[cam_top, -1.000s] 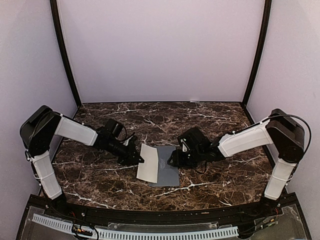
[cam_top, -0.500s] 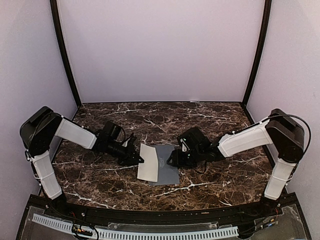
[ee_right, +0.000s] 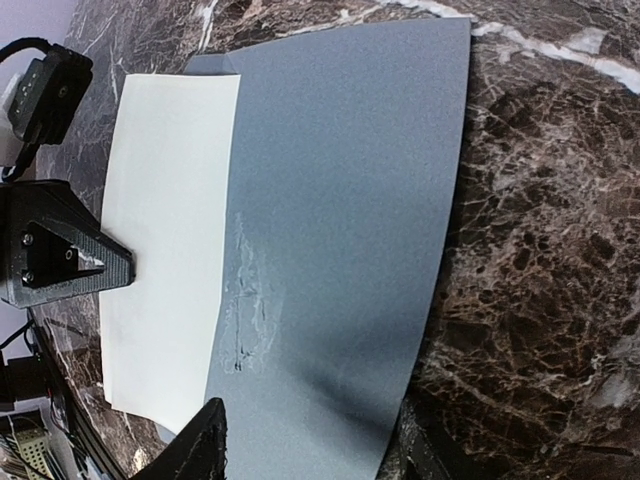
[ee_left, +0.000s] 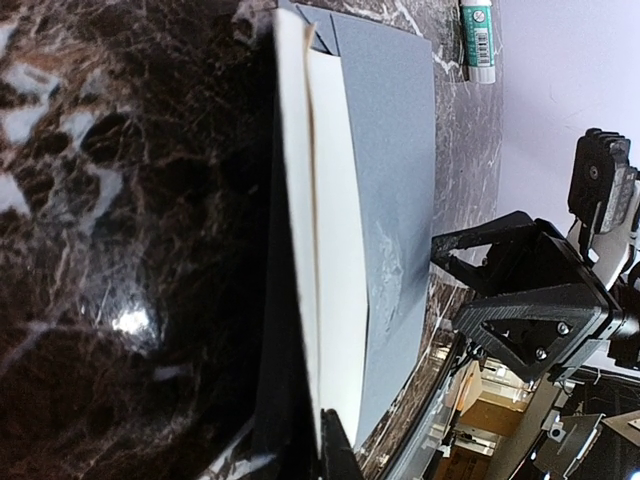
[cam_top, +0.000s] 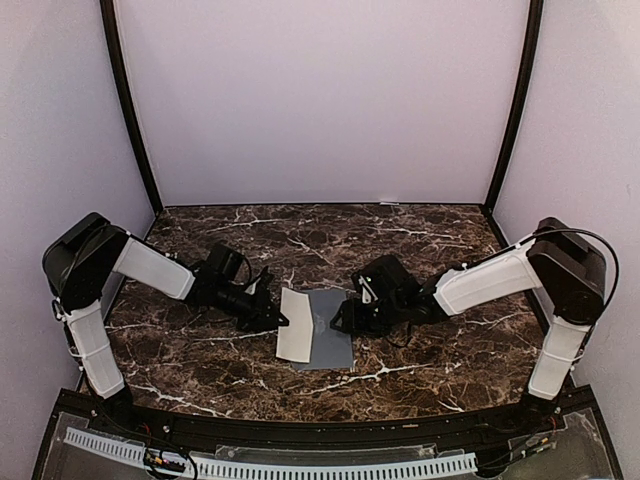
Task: Place the letter into the envelope and seal it
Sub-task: Place the letter in the envelope.
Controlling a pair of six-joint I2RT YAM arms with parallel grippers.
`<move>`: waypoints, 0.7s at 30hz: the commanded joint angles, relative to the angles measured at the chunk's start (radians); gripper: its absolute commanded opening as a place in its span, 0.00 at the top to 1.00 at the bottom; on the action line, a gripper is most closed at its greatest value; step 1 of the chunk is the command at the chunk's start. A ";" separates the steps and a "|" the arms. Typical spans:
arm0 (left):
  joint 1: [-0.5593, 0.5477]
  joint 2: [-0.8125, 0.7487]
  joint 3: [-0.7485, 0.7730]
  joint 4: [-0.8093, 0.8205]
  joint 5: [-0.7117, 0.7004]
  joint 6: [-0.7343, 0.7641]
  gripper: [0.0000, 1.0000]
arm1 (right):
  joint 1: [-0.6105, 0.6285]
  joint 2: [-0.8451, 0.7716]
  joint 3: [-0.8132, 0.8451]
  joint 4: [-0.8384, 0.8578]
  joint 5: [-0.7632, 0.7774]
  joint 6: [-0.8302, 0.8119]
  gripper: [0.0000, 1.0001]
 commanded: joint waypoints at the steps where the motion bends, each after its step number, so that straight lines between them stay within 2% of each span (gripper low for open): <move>1: -0.014 0.011 0.001 0.012 -0.006 -0.009 1.00 | 0.000 0.010 -0.008 0.038 -0.013 0.012 0.45; 10: -0.032 0.002 0.077 -0.081 -0.075 0.066 0.99 | 0.000 0.007 0.012 -0.012 0.017 0.008 0.45; 21: -0.031 -0.072 0.116 -0.257 -0.196 0.204 0.67 | 0.000 -0.096 -0.011 -0.074 0.099 0.008 0.44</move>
